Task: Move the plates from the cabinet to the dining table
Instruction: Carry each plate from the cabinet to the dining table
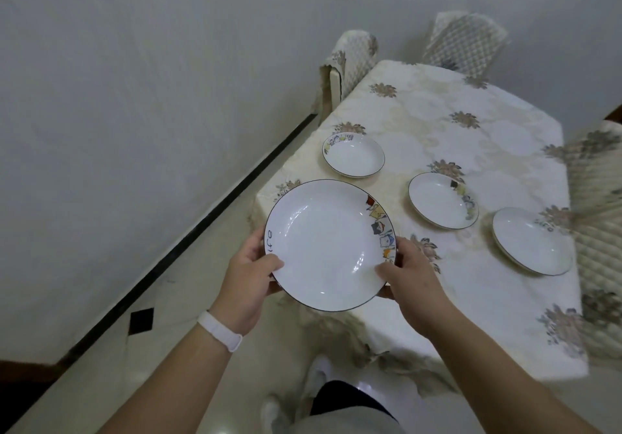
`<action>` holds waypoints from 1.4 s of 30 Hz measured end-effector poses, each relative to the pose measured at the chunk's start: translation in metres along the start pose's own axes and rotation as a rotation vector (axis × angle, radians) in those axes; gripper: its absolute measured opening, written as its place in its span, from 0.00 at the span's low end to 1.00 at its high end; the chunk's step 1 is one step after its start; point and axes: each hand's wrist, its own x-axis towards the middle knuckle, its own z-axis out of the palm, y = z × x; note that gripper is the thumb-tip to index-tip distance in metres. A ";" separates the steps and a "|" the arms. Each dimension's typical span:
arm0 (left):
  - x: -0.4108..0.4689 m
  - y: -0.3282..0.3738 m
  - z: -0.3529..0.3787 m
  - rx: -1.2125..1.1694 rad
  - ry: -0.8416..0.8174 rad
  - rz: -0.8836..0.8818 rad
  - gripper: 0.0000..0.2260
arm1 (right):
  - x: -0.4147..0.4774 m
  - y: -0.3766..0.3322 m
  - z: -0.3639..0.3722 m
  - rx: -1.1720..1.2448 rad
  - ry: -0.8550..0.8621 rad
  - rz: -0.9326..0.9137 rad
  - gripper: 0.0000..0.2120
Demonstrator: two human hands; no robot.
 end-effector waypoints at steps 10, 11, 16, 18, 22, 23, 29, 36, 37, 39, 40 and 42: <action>0.067 0.000 0.015 0.091 -0.014 -0.051 0.26 | 0.065 0.021 -0.004 0.038 0.042 0.065 0.22; 0.075 0.000 0.018 0.106 -0.016 -0.056 0.26 | 0.072 0.021 -0.005 0.036 0.047 0.073 0.22; 0.118 -0.003 0.040 0.174 -0.043 -0.107 0.29 | 0.110 0.024 -0.018 0.053 0.077 0.117 0.23; 0.133 -0.006 0.049 0.195 -0.049 -0.134 0.30 | 0.122 0.029 -0.024 0.051 0.094 0.137 0.24; 0.161 -0.018 0.062 0.246 -0.020 -0.180 0.31 | 0.141 0.041 -0.037 0.030 0.084 0.162 0.23; 0.167 -0.021 0.064 0.257 -0.011 -0.196 0.31 | 0.145 0.043 -0.040 0.025 0.082 0.172 0.23; 0.193 -0.031 0.080 0.321 0.011 -0.237 0.29 | 0.163 0.060 -0.051 -0.031 0.097 0.213 0.21; 0.219 -0.049 0.097 0.375 -0.031 -0.308 0.29 | 0.172 0.078 -0.063 -0.097 0.144 0.269 0.19; 0.223 -0.052 0.098 0.389 -0.038 -0.309 0.29 | 0.173 0.080 -0.064 -0.121 0.150 0.276 0.19; 0.230 -0.058 0.100 0.419 -0.054 -0.309 0.28 | 0.177 0.083 -0.064 -0.176 0.158 0.305 0.18; 0.234 -0.061 0.100 0.431 -0.068 -0.312 0.28 | 0.179 0.086 -0.063 -0.186 0.165 0.314 0.18; 0.240 -0.066 0.100 0.447 -0.080 -0.326 0.28 | 0.181 0.094 -0.061 -0.188 0.182 0.323 0.19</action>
